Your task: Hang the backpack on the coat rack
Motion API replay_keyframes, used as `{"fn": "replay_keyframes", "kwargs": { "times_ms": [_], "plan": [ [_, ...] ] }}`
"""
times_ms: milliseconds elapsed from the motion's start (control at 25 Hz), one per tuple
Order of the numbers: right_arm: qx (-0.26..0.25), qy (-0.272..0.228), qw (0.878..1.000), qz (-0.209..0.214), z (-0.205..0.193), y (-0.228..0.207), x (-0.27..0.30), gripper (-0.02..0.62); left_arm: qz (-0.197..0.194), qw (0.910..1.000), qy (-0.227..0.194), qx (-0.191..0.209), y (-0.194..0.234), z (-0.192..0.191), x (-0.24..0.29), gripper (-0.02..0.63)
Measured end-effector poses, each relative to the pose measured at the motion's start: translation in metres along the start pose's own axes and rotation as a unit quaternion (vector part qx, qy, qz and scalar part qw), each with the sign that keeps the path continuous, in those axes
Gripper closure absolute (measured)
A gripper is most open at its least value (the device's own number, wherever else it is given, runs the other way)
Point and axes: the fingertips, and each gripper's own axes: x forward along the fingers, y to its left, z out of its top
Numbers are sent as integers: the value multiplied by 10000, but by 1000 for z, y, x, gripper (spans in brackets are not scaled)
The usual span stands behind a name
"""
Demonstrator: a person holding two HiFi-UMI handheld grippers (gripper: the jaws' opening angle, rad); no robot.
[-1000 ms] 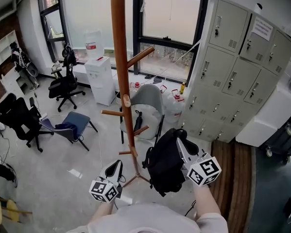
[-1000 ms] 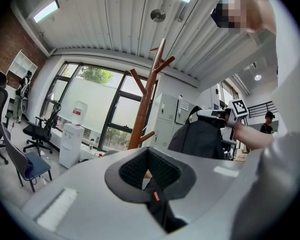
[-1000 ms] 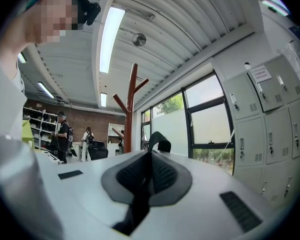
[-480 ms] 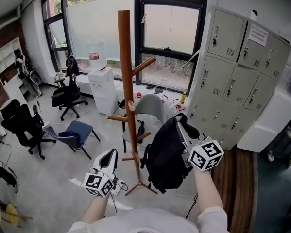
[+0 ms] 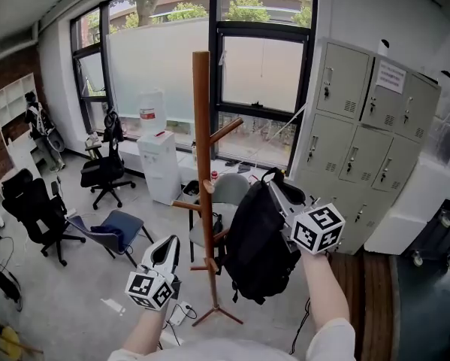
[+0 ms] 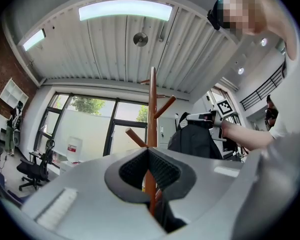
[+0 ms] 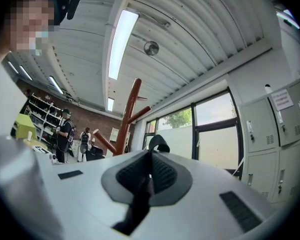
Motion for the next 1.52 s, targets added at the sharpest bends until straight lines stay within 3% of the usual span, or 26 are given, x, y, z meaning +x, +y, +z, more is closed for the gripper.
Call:
{"fn": "replay_keyframes", "kwargs": {
  "times_ms": [360, 520, 1040, 1520],
  "plan": [
    [-182, -34, 9997, -126, 34, -15, 22, 588, -95, 9982, -206, 549, 16, 55, 18, 597],
    [-259, -22, 9996, -101, 51, -21, 32, 588, 82, 9971, -264, 703, 29, 77, 28, 597],
    [-718, 131, 9970, 250, 105, -26, 78, 588, -103, 9981, -213, 562, 29, 96, 62, 597],
    [-1195, 237, 9891, 832, 128, 7, 99, 588, -169, 9981, -328, 484, 26, 103, 66, 597]
  ]
}}
